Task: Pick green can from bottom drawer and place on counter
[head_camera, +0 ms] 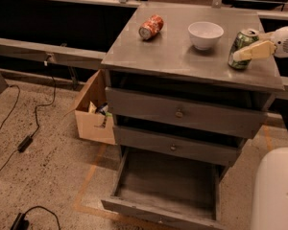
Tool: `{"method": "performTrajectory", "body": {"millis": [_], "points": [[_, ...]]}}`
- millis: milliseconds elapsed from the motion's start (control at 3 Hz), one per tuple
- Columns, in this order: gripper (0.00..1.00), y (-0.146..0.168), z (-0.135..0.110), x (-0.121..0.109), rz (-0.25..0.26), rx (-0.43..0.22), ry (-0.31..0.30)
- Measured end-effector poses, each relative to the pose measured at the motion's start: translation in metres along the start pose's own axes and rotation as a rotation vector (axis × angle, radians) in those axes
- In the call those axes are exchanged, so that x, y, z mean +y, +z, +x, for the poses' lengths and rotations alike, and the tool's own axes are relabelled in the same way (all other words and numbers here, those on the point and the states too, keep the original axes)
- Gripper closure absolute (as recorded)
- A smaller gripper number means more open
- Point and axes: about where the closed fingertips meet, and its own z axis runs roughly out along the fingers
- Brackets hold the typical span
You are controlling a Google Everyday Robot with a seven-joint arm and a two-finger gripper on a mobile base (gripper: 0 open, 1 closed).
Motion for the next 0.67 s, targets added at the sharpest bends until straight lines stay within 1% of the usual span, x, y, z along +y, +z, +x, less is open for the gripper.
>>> {"method": "performTrajectory", "body": {"millis": [333, 667], "points": [[0.0, -0.032, -0.004, -0.006, 0.048, -0.022, 0.028], [0.0, -0.085, -0.015, -0.016, 0.148, -0.04, -0.008]]}}
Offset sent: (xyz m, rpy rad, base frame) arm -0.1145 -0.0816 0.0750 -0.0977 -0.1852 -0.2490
